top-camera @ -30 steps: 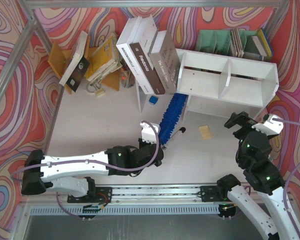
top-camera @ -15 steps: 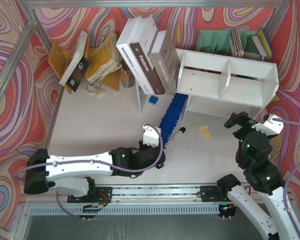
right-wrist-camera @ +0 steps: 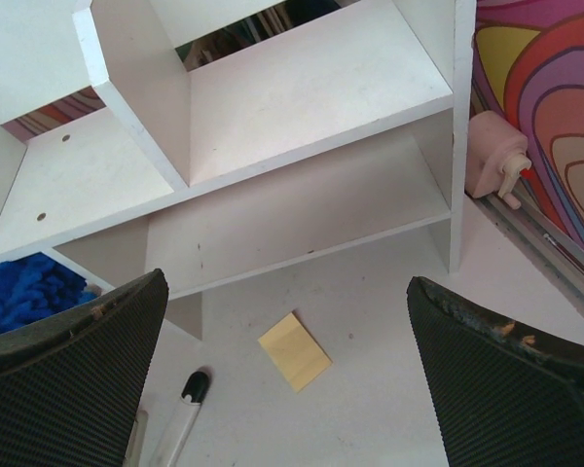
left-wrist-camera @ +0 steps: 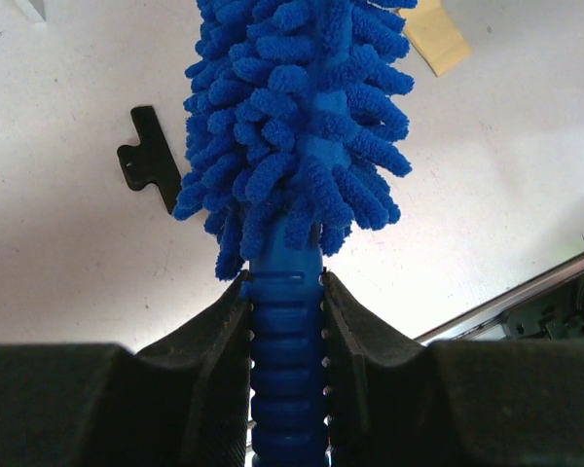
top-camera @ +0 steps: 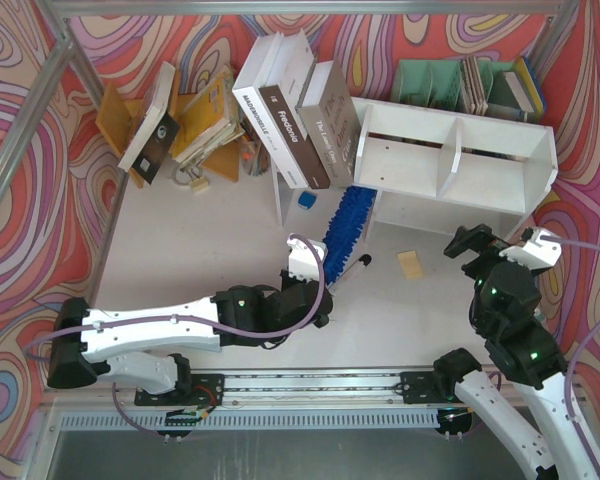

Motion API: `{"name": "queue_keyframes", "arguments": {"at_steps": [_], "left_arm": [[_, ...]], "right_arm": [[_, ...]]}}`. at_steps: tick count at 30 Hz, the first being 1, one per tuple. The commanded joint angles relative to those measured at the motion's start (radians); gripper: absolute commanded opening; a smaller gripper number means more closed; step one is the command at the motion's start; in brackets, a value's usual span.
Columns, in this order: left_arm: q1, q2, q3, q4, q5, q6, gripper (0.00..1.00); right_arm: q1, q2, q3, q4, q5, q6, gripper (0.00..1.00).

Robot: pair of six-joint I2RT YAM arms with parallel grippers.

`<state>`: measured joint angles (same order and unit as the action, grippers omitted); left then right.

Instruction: Dust the bookshelf with a duster

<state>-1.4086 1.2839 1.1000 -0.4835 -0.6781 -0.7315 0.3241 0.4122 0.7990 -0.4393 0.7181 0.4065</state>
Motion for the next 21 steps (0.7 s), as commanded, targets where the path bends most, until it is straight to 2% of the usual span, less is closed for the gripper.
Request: {"name": "queue_keyframes", "arguments": {"at_steps": [1,6,9,21], "left_arm": [[0.000,-0.029,0.032,0.019,-0.029,0.040,0.00],[0.000,-0.024,0.031,0.014,-0.035,0.041,0.00],[0.000,-0.024,0.027,0.008,-0.035,0.038,0.00],[0.000,-0.038,0.010,0.008,-0.044,0.037,0.00]], "right_arm": [[0.000,-0.023,-0.016,0.004,-0.016,-0.016,0.99],[0.000,0.004,0.054,-0.035,-0.044,0.002,0.99],[-0.001,0.029,0.112,-0.042,-0.041,-0.042,0.99],[0.000,0.007,0.069,0.033,-0.059,-0.202,0.99]]}}
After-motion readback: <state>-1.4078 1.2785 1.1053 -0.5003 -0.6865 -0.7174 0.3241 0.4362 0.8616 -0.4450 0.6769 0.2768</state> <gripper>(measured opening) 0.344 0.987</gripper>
